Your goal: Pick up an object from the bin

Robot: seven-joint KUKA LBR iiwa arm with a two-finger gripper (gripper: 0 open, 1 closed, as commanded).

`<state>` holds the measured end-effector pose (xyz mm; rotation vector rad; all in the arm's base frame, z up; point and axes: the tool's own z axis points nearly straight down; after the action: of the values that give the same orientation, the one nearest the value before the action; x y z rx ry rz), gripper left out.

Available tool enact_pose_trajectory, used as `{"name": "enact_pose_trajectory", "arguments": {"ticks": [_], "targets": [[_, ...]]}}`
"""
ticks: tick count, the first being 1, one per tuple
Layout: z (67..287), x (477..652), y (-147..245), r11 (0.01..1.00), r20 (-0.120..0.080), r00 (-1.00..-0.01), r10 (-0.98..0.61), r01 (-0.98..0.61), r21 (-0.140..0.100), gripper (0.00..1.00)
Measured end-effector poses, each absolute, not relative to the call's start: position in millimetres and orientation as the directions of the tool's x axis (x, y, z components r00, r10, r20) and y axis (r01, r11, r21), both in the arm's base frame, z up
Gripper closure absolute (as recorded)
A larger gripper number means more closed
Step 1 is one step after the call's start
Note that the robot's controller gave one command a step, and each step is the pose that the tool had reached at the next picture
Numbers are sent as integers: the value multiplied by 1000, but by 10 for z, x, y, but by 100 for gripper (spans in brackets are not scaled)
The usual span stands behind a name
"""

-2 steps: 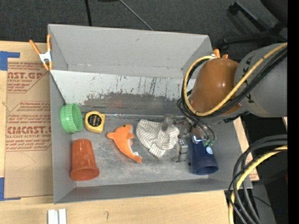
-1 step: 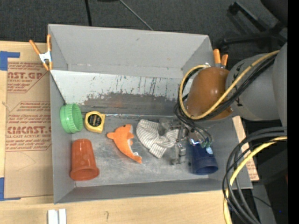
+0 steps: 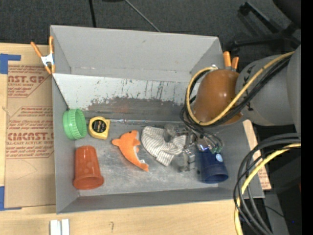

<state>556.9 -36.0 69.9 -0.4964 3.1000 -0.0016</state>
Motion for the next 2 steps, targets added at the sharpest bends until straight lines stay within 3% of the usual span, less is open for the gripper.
{"name": "enact_pose_trajectory", "arguments": {"ticks": [1, 2], "targets": [[682, 5568, -363, 957, -3, -957, -289, -289, 2, 0], [702, 5579, -356, 950, -6, -950, -311, -311, -2, 100]]}}
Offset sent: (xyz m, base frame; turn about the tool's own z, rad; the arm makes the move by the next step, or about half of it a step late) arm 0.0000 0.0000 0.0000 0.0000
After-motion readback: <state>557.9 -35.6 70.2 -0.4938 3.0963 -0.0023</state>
